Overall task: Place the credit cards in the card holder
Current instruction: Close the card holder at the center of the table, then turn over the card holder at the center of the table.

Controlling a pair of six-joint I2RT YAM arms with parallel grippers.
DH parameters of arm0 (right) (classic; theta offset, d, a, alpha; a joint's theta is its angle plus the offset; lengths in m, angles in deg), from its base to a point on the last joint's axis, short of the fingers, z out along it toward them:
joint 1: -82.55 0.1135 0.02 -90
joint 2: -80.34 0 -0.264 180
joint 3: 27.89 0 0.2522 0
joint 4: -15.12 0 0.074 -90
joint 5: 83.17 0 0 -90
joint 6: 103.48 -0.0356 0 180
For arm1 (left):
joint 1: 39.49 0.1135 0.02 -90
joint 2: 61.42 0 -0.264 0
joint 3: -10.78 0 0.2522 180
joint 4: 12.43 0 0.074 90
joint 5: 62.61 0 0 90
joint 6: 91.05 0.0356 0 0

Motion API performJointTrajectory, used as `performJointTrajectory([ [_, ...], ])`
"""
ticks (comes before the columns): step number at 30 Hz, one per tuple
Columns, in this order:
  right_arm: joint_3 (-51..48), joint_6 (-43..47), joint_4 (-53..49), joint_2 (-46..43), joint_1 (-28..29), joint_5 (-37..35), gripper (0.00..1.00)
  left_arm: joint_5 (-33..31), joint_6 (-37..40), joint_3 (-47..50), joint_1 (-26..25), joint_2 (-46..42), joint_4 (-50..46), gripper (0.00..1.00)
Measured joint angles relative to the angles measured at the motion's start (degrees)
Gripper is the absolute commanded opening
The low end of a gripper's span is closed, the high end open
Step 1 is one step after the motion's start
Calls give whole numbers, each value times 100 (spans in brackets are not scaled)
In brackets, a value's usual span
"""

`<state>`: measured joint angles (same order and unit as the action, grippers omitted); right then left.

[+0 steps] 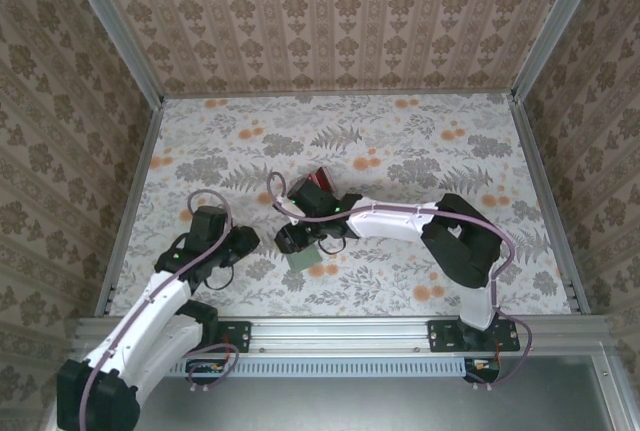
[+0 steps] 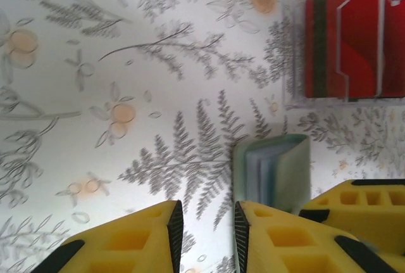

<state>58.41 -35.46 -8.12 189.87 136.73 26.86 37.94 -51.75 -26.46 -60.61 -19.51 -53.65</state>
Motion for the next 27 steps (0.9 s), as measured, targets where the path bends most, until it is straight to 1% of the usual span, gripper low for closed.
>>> performJointTrajectory([
  [4,11,61,-59,-4,105,55,50,173,85,0,59,61,-94,29],
  [7,4,59,-251,-133,81,31,53,295,153,-81,59,179,-136,28],
  [13,-299,52,-352,-1038,-70,-138,55,411,278,-518,-15,385,-166,27],
  [15,-455,-20,-341,-1307,-190,-236,54,404,295,-706,-173,516,-157,27],
  [18,-695,-214,-293,-1434,-481,-391,52,358,297,-966,-614,852,-76,27],
  [23,-1099,-579,-304,-1235,-870,-529,50,205,297,-1537,-1458,1705,-4,27],
  [27,-1235,-761,-315,-1023,-874,-549,50,118,321,-1978,-1836,2378,142,27],
])
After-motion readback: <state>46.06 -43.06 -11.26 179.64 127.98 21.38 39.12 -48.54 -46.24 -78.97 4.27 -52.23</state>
